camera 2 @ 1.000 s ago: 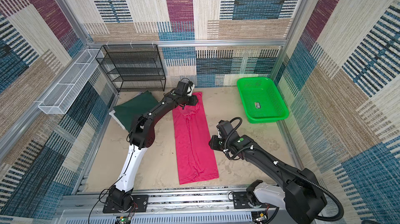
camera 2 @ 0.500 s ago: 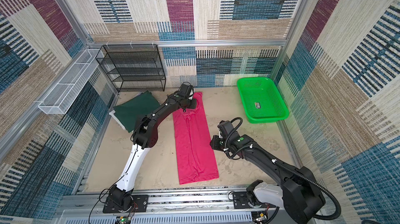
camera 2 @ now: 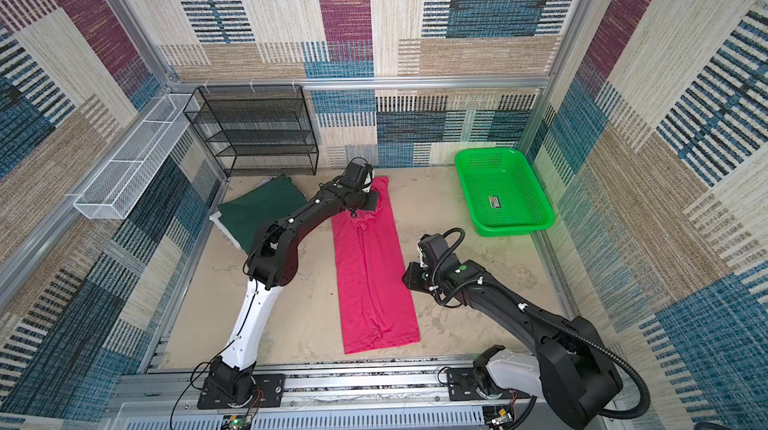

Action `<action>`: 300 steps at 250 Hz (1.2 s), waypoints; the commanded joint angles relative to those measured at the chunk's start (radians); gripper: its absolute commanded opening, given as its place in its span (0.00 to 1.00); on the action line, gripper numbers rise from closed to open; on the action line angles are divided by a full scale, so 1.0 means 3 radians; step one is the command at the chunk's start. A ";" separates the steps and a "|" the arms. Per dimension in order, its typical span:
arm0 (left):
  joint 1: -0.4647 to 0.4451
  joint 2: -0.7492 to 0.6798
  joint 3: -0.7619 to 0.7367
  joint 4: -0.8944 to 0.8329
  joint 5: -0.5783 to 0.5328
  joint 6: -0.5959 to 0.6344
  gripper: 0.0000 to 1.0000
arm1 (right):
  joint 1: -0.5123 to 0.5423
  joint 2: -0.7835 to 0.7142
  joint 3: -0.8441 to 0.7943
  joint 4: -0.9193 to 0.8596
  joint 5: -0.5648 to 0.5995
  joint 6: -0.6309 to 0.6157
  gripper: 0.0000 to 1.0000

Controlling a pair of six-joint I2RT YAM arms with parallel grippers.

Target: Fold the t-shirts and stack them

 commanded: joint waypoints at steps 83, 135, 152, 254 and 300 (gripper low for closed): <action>-0.0036 0.0183 0.0199 0.0336 0.0836 0.0034 0.21 | 0.0004 -0.0061 -0.0150 0.0163 -0.0092 -0.0017 0.35; 0.0025 -0.0179 -0.0292 0.0692 0.1122 -0.0033 0.29 | 0.0004 -0.0084 -0.0121 0.0109 -0.0008 -0.0041 0.35; 0.0083 -0.0537 -0.0821 0.0906 0.1079 -0.0132 0.30 | 0.0004 -0.0077 -0.0107 0.0088 0.0042 -0.0041 0.35; 0.0028 -0.2568 -0.3805 0.0104 0.0926 -0.0899 0.32 | -0.0002 0.0303 -0.0336 0.0344 -0.0390 -0.0353 0.31; -0.0156 -0.2982 -0.4302 -0.0170 0.0898 -0.1082 0.32 | -0.0002 0.0307 -0.0469 0.0229 -0.0434 -0.0376 0.29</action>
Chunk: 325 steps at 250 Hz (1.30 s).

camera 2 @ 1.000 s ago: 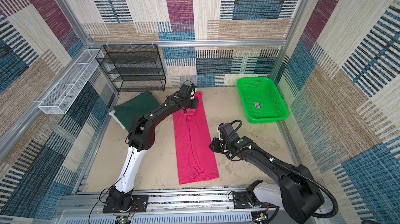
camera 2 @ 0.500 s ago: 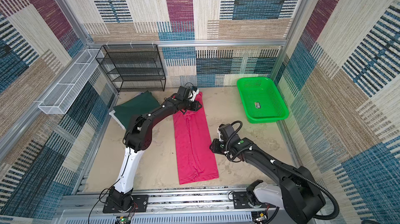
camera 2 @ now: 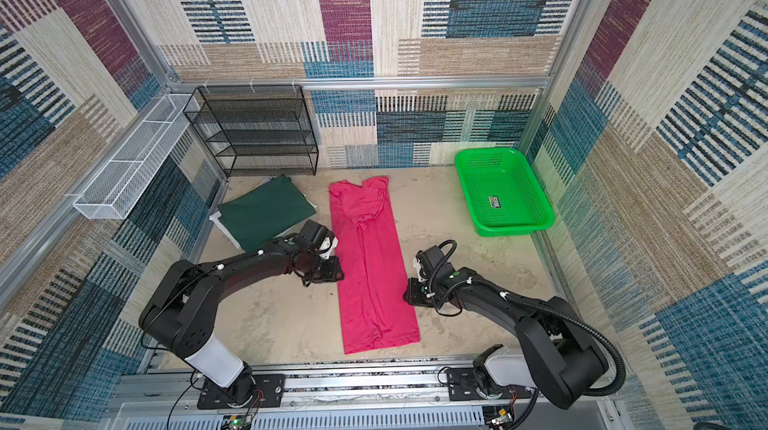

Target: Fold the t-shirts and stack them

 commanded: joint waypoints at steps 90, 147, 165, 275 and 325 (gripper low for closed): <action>-0.0451 -0.0760 -0.0852 -0.0195 0.0357 -0.0787 0.38 | 0.0124 -0.0647 -0.0428 -0.0403 -0.0175 0.0381 0.28; -0.0730 -0.0876 -0.1106 0.0050 0.0356 -0.1161 0.38 | 0.0246 -0.0874 -0.0479 -0.0796 0.0111 0.0602 0.28; -0.0802 -0.0910 -0.1103 -0.0039 0.0337 -0.1198 0.38 | 0.0265 -0.0962 -0.0554 -0.0838 0.0090 0.0628 0.28; -0.1014 -0.1199 -0.1317 -0.0011 0.0264 -0.1482 0.39 | 0.0416 -0.1042 -0.0726 -0.0664 -0.0162 0.0634 0.26; -0.1087 -0.1176 -0.1359 0.0115 0.0254 -0.1576 0.39 | 0.0447 -0.1066 -0.0726 -0.0687 -0.0188 0.0639 0.22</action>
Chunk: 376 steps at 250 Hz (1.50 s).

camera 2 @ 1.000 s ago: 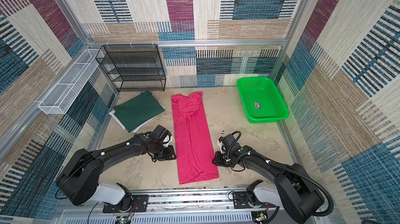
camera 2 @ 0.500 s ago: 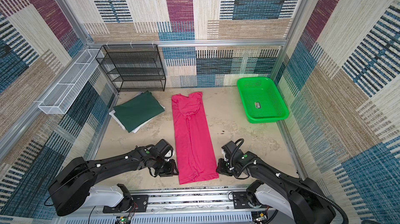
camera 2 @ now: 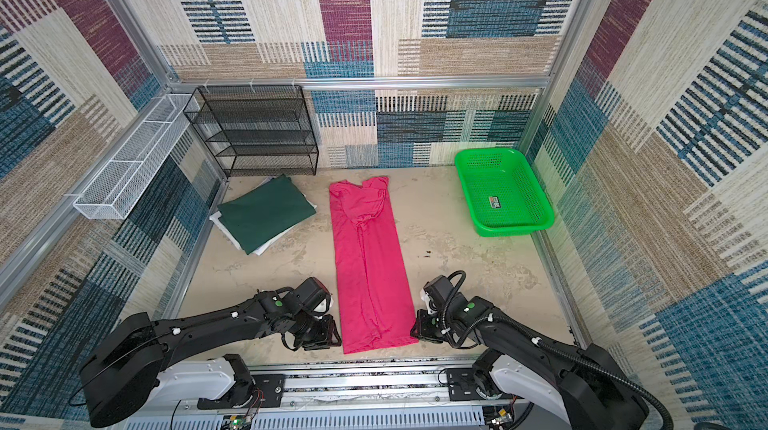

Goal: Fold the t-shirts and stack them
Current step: 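Lift the near hem with both grippers and fold it toward the collar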

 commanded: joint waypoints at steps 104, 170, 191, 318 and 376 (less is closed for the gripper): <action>-0.0178 0.0362 0.0080 0.0175 -0.0014 -0.0141 0.40 | 0.0033 0.0050 -0.0014 -0.0129 -0.0011 -0.0004 0.00; -0.0213 0.0403 0.0118 -0.0084 -0.0198 -0.0162 0.09 | 0.0038 -0.0007 -0.0034 0.0078 -0.0125 -0.0017 0.00; -0.0213 0.0300 0.0111 -0.0168 -0.0263 -0.0178 0.00 | 0.0047 -0.0019 -0.0057 0.0211 -0.0209 0.0012 0.00; -0.0208 -0.0750 0.0121 -0.0730 -0.0744 0.0065 0.00 | 0.0165 -0.0320 0.0132 0.0448 -0.0476 0.0179 0.00; -0.0164 -0.0751 0.0549 -0.1011 -0.1157 0.0410 0.00 | 0.0168 -0.0232 0.0430 0.0407 -0.0106 0.0187 0.00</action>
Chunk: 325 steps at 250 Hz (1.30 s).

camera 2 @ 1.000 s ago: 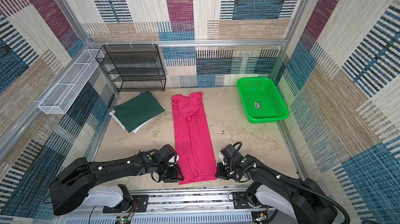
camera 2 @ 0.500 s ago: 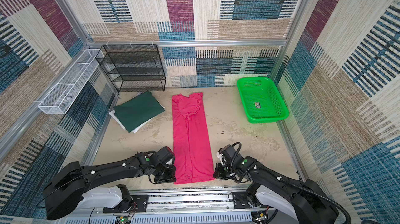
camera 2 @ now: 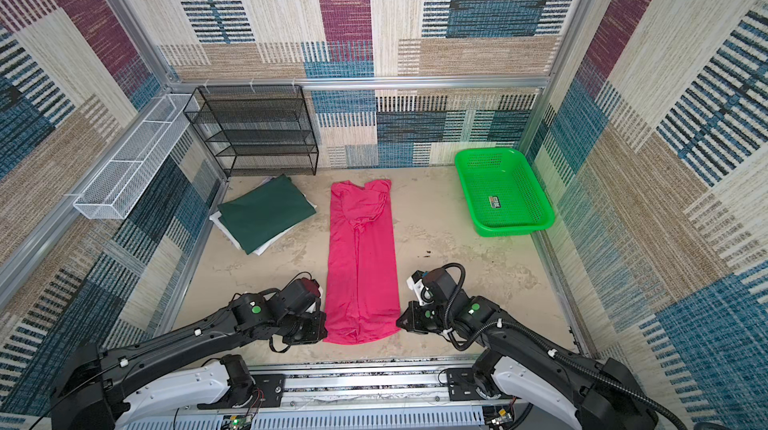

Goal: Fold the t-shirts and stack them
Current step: 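Lift the near hem with both grippers and fold it toward the collar, then carry the held hem farther toward the collar with both grippers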

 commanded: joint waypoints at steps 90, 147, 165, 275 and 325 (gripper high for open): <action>0.0399 0.0077 0.0485 -0.0074 -0.0540 0.0798 0.00 | -0.0007 0.0571 0.0781 0.0155 0.0915 -0.0160 0.00; 0.0758 0.0233 0.0626 0.0210 -0.0470 0.1084 0.00 | -0.0047 0.0854 0.1101 0.0350 0.1268 -0.0340 0.00; 0.0879 0.0314 0.0704 0.0285 -0.0405 0.1185 0.00 | -0.0091 0.0913 0.1166 0.0423 0.1312 -0.0424 0.00; 0.1289 0.1015 0.1310 0.0541 -0.0157 0.1635 0.00 | -0.0462 0.1281 0.1415 0.0757 0.1207 -0.0751 0.00; 0.1380 0.1291 0.1480 0.0605 -0.0071 0.1680 0.00 | -0.0533 0.1503 0.1508 0.0930 0.1167 -0.0836 0.00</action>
